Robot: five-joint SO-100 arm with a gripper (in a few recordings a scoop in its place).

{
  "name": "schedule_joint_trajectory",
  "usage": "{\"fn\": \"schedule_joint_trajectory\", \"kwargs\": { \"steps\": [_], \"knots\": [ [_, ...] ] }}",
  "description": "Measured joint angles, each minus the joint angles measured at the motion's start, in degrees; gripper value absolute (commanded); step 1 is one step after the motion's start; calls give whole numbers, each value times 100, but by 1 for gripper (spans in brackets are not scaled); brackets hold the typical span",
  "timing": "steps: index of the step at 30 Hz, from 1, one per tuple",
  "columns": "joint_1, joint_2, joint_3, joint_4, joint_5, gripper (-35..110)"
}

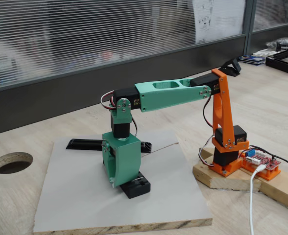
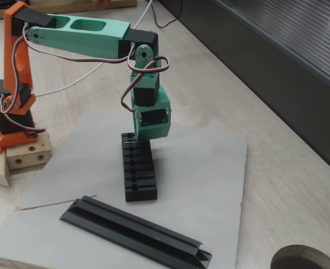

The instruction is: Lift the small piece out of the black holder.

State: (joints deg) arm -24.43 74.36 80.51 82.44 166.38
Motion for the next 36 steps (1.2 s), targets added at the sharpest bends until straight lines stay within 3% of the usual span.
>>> {"fn": "schedule_joint_trajectory", "kwargs": {
  "steps": [21, 36],
  "knots": [
    [0, 1099, 0, 141, 0, 2],
    [0, 3111, 0, 123, 0, 2]
  ]
}}
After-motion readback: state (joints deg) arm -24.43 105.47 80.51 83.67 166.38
